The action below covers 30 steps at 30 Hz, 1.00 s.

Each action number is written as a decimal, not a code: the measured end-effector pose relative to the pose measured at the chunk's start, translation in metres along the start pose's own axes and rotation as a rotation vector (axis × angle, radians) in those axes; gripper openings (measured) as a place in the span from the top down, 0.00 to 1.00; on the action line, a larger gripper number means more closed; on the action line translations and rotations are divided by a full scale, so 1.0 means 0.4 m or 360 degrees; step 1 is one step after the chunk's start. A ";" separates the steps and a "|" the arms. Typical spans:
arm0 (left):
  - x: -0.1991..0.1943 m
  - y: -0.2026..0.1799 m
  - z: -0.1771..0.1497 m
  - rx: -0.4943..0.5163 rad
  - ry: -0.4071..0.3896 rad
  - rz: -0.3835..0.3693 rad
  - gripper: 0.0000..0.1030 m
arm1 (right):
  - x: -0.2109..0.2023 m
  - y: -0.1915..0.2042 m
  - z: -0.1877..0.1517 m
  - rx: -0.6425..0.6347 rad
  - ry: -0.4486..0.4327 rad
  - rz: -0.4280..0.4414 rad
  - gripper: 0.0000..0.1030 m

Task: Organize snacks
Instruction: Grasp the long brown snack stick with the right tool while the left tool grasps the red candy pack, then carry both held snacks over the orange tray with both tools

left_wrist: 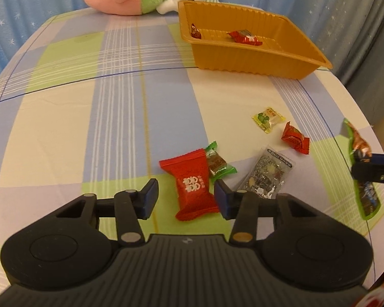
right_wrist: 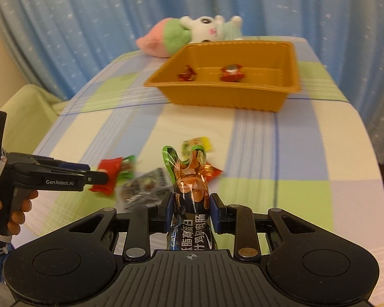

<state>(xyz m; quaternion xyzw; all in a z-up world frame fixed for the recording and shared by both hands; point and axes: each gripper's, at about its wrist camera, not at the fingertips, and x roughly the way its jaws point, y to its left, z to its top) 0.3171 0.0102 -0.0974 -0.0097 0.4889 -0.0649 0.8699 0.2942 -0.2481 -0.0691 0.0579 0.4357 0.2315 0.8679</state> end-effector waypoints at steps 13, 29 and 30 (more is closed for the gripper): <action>0.030 -0.003 0.009 -0.0002 0.0035 0.0024 0.78 | -0.004 -0.065 0.006 0.0063 -0.0003 -0.0047 0.71; -0.053 0.035 0.097 -0.0047 -0.0125 0.0069 0.80 | 0.012 -0.106 0.090 0.0049 -0.0054 -0.0033 0.71; -0.055 0.030 0.111 -0.0037 -0.0142 0.0064 0.80 | 0.013 -0.109 0.101 0.0049 -0.0065 -0.0030 0.71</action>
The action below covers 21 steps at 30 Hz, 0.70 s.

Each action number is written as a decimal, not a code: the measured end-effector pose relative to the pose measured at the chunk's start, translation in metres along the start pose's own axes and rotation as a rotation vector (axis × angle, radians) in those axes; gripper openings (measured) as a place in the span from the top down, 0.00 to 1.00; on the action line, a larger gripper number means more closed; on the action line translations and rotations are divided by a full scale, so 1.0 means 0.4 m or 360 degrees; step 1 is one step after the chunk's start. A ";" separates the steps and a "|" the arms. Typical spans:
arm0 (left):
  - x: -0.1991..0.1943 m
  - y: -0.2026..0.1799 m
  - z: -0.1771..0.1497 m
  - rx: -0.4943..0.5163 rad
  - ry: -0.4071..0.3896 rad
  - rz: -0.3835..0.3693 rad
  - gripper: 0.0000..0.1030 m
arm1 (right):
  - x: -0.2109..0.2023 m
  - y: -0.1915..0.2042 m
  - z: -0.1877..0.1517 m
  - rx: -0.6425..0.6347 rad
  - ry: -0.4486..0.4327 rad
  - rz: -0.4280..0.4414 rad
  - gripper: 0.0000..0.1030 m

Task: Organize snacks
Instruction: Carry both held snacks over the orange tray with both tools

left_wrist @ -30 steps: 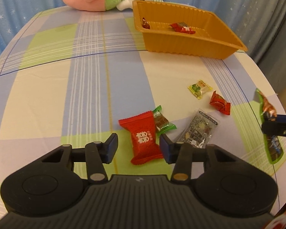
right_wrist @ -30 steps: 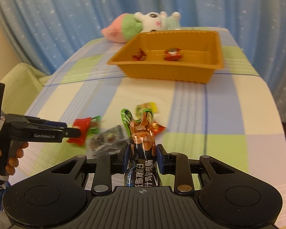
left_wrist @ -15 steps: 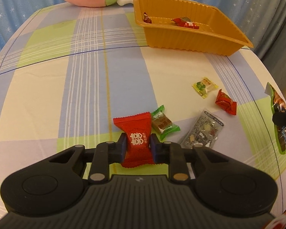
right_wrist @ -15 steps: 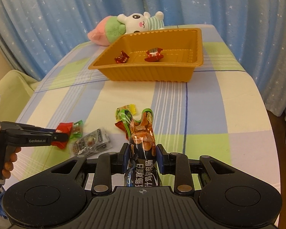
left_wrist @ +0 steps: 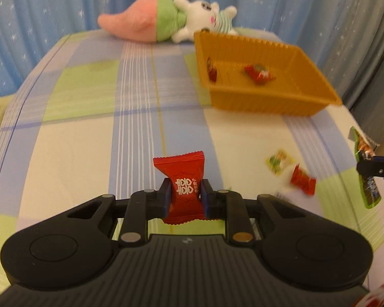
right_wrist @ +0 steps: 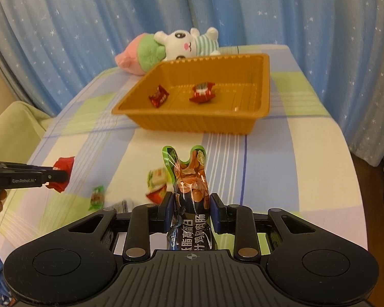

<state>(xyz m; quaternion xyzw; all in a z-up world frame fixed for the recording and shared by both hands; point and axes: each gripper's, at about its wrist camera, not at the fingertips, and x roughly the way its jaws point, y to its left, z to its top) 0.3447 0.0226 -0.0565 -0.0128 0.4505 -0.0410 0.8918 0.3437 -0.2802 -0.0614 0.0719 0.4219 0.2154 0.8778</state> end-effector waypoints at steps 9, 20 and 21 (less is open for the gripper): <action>0.017 -0.068 0.161 0.0089 -0.0154 -0.0059 0.80 | 0.027 -0.038 0.132 0.0010 -0.0126 -0.0006 0.71; 0.120 -0.158 0.367 0.0155 -0.0208 -0.0163 0.80 | 0.108 -0.084 0.317 0.0071 -0.0249 -0.0002 0.71; 0.134 -0.162 0.380 0.0156 -0.0200 -0.0167 0.80 | 0.121 -0.088 0.331 0.0077 -0.0250 -0.0002 0.71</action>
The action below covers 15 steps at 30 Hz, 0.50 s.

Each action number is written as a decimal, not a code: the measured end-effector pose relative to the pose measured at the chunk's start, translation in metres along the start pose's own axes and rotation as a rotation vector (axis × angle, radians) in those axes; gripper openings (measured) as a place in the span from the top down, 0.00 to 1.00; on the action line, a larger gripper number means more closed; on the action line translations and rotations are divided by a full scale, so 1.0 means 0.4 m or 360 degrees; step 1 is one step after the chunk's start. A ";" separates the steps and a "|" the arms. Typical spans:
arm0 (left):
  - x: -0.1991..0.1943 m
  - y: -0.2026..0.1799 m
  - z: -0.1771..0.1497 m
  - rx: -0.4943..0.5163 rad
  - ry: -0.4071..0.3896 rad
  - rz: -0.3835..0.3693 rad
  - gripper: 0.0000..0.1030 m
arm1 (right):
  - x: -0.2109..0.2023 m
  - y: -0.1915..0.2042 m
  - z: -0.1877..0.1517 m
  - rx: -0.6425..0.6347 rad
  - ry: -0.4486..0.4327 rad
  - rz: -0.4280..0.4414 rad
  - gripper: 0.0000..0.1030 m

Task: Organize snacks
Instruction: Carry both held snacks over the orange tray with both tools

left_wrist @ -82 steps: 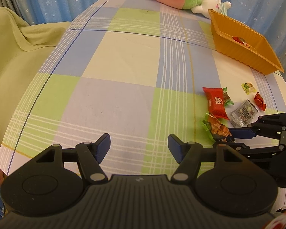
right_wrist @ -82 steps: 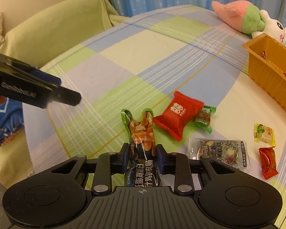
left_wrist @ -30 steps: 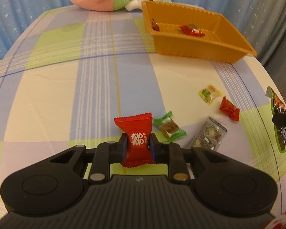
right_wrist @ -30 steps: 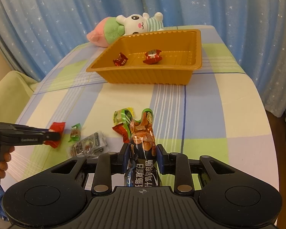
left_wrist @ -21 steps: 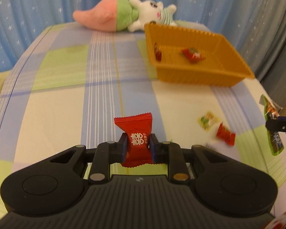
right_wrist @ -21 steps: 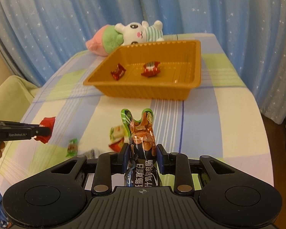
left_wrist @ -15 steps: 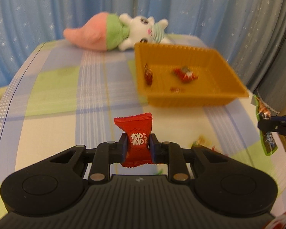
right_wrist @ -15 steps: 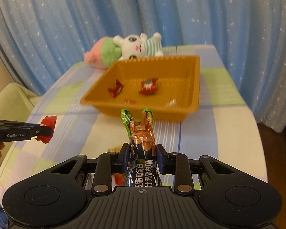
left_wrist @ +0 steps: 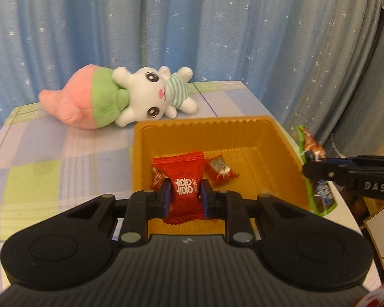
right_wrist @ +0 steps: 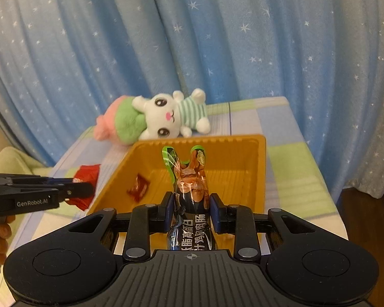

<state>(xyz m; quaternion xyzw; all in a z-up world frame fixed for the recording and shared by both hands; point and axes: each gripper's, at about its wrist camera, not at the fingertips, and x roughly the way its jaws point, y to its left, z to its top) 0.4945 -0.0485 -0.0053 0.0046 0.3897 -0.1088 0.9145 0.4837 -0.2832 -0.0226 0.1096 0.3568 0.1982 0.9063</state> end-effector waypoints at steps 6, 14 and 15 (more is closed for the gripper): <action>0.098 -0.007 0.042 0.0056 0.0062 0.0033 0.80 | 0.088 -0.022 0.044 -0.0028 0.0032 -0.0039 0.71; 0.212 -0.004 0.049 0.0093 0.0169 0.0054 0.80 | 0.180 -0.051 0.059 -0.0059 0.0109 -0.0078 0.71; 0.222 -0.004 0.049 0.0096 0.0177 0.0052 0.80 | 0.188 -0.055 0.059 -0.0057 0.0118 -0.0082 0.71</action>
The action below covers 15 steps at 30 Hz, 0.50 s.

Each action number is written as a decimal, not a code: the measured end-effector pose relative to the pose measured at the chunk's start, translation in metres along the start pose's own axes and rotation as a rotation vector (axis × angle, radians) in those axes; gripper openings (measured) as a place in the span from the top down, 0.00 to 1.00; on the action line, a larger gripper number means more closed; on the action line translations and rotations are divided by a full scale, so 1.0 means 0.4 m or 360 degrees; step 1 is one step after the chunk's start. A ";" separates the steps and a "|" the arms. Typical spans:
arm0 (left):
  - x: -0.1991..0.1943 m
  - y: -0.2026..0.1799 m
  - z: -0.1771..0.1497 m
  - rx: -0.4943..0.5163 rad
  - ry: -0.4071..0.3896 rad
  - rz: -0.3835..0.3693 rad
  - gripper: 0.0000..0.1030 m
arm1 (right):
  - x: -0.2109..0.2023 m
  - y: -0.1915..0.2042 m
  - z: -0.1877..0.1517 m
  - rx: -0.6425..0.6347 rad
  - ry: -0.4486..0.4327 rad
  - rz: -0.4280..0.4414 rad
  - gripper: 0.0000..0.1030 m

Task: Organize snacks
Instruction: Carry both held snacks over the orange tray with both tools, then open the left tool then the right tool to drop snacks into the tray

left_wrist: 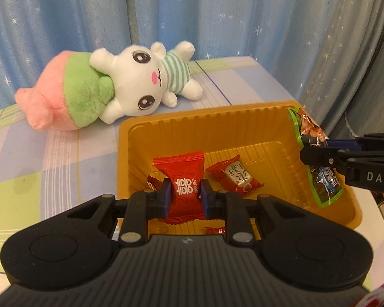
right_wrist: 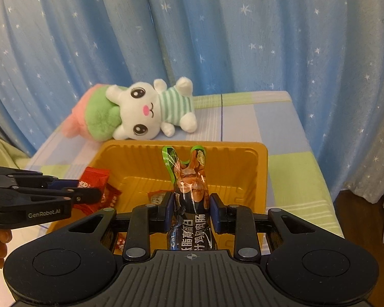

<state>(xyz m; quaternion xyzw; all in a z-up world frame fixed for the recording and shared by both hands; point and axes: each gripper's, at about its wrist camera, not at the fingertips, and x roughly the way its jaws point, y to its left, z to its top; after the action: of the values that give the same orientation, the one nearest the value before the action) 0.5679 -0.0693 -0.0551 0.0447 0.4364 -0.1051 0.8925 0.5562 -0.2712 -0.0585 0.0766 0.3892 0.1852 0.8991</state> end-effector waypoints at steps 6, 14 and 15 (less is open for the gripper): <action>0.052 -0.008 0.005 0.0026 0.0044 -0.0001 0.79 | 0.034 -0.018 -0.004 0.0012 0.0043 -0.0021 0.71; 0.085 -0.018 0.012 0.0055 0.0050 0.0004 0.79 | 0.054 -0.034 -0.009 0.0027 0.0067 -0.0045 0.71; 0.084 -0.019 0.012 0.0063 0.0045 0.0008 0.79 | 0.056 -0.035 -0.009 0.0028 0.0069 -0.0045 0.71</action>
<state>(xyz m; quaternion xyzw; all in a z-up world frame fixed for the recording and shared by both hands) 0.5898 -0.0826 -0.0786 0.0648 0.4467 -0.1107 0.8854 0.5714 -0.2754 -0.0799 0.0748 0.4113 0.1706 0.8923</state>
